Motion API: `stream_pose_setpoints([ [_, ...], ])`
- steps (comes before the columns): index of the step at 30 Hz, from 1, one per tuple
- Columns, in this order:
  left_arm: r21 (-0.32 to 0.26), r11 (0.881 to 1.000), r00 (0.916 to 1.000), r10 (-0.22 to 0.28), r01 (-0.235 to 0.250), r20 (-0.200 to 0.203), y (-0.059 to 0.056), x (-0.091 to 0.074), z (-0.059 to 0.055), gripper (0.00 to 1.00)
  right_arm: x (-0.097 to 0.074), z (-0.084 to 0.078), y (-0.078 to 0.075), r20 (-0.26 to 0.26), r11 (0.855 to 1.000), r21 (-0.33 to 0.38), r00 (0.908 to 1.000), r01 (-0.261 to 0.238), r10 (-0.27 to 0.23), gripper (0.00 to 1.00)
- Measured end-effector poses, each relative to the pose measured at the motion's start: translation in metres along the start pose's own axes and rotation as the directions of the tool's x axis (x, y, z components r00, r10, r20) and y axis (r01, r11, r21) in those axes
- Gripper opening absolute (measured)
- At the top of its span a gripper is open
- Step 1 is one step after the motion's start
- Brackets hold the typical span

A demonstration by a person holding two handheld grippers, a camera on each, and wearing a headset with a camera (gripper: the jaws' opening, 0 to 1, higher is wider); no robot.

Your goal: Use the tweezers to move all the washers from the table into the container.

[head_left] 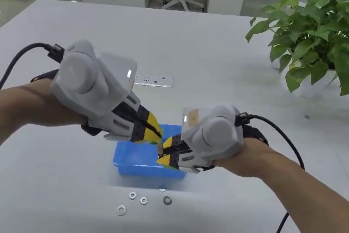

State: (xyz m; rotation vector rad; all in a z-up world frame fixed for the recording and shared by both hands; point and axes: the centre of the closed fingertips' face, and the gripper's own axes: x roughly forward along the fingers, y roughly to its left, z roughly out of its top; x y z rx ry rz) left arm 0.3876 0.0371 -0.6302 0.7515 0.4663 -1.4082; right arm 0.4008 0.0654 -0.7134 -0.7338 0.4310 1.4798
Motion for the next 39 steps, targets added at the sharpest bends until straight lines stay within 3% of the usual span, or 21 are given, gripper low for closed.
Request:
stream_pose_setpoints([
  [23, -0.018, 1.000, 0.9999, -0.013, 0.013, 0.003, 0.036, 0.028, -0.027, 0.05, 0.025, -0.030, -0.035, -0.001, 0.999, 0.033, 1.0000, -0.002, 0.002, 0.09],
  [39, -0.038, 0.999, 0.9995, -0.031, 0.032, 0.003, 0.049, 0.052, -0.047, 0.05, 0.043, -0.055, -0.046, -0.015, 0.999, 0.051, 0.9998, -0.012, 0.013, 0.10],
])
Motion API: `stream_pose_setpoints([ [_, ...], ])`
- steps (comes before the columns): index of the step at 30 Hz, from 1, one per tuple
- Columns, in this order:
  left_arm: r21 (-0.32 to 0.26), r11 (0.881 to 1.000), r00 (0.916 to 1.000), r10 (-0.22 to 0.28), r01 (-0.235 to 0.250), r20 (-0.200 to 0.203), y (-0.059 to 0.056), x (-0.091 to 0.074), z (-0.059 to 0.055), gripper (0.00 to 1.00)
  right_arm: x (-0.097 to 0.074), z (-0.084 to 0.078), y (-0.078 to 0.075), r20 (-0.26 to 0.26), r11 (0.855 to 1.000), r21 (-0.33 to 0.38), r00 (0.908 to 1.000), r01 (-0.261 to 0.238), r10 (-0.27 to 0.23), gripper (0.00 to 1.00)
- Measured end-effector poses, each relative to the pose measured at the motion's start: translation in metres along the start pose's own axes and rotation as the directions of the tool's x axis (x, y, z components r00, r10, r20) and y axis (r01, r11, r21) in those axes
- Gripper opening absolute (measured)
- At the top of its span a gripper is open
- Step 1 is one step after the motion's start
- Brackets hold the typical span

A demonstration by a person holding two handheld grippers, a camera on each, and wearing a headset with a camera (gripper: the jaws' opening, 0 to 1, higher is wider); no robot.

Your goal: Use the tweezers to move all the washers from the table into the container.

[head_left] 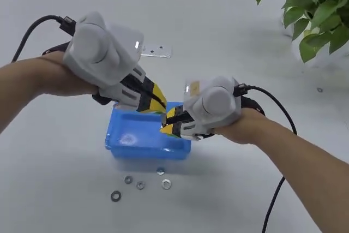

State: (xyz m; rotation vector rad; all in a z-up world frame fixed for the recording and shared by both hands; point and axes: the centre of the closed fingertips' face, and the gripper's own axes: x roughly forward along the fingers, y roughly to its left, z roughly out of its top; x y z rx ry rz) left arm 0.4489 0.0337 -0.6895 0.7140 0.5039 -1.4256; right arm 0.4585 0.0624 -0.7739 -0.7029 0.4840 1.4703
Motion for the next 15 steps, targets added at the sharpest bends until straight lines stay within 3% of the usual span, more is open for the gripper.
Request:
stream_pose_setpoints([
  [15, -0.009, 1.000, 1.0000, -0.008, 0.009, 0.003, 0.005, 0.011, -0.010, 0.05, 0.009, -0.011, -0.004, -0.021, 1.000, -0.016, 0.9997, -0.009, 0.009, 0.10],
])
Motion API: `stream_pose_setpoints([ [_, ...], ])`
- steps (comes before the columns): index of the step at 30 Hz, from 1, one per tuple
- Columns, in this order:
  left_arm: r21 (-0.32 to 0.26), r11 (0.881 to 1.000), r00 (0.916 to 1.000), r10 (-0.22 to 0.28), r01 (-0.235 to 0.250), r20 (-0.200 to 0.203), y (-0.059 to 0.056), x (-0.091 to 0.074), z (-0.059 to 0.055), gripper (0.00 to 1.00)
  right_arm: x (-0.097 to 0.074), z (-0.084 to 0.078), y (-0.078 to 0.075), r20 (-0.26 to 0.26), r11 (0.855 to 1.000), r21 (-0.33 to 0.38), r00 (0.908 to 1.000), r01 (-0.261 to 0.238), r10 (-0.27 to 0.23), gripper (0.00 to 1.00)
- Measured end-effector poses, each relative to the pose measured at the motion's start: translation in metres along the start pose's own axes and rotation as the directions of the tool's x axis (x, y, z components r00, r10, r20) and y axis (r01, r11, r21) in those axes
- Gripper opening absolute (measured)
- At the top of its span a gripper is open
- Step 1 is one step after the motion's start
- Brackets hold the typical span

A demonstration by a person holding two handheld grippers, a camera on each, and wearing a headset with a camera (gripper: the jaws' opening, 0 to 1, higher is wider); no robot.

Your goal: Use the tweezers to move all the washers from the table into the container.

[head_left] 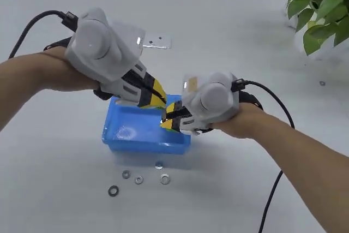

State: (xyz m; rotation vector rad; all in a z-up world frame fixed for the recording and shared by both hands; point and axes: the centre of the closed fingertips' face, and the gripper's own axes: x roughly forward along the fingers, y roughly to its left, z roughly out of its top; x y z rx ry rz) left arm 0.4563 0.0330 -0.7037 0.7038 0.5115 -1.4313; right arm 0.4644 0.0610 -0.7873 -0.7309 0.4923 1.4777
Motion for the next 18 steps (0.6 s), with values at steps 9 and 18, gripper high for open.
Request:
stream_pose_setpoints([
  [9, -0.002, 1.000, 1.0000, 0.000, 0.000, -0.001, 0.0006, 0.0011, -0.0015, 0.05, 0.0028, -0.0007, -0.0002, -0.002, 1.000, -0.009, 1.0000, 0.000, 0.000, 0.10],
  [18, 0.001, 1.000, 1.0000, 0.006, -0.006, 0.005, -0.0012, -0.0033, 0.0052, 0.05, -0.0041, 0.0036, 0.0005, 0.000, 1.000, -0.015, 1.0000, 0.008, -0.008, 0.10],
])
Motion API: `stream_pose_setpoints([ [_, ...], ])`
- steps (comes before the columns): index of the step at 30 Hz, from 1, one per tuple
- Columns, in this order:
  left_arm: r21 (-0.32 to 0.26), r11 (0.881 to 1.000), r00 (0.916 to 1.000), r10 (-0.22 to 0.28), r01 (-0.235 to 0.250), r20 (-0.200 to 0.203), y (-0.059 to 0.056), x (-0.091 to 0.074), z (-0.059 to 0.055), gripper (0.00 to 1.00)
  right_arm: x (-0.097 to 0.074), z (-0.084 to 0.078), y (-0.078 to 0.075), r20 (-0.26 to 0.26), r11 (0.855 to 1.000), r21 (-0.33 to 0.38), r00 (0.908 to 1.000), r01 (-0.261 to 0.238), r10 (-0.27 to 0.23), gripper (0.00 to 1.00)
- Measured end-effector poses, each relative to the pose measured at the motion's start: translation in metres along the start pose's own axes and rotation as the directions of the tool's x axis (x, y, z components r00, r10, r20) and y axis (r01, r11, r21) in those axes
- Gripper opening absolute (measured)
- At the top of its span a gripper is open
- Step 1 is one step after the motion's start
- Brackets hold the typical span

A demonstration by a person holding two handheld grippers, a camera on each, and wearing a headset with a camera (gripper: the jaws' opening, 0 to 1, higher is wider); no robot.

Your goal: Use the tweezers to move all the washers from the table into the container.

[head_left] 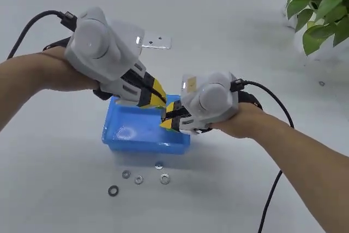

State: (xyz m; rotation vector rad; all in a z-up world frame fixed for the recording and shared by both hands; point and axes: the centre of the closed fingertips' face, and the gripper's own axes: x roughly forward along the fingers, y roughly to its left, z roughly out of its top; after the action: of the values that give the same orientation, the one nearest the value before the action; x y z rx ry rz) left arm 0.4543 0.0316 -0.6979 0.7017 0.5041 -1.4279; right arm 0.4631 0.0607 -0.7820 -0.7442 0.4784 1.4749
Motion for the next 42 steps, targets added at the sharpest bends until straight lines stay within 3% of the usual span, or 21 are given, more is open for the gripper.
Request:
stream_pose_setpoints([
  [14, 0.011, 1.000, 0.9998, 0.020, -0.020, 0.010, -0.011, -0.018, 0.022, 0.05, -0.021, 0.019, 0.008, 0.008, 0.999, -0.026, 0.9995, 0.030, -0.030, 0.10],
  [29, 0.038, 0.998, 0.9991, 0.039, -0.039, 0.019, -0.035, -0.037, 0.048, 0.05, -0.046, 0.039, 0.027, 0.011, 0.997, -0.050, 0.9978, 0.066, -0.066, 0.10],
  [42, 0.043, 0.999, 0.9996, 0.027, -0.027, 0.014, -0.061, -0.039, 0.053, 0.05, -0.052, 0.042, 0.053, 0.001, 0.996, -0.053, 0.9978, 0.066, -0.066, 0.11],
])
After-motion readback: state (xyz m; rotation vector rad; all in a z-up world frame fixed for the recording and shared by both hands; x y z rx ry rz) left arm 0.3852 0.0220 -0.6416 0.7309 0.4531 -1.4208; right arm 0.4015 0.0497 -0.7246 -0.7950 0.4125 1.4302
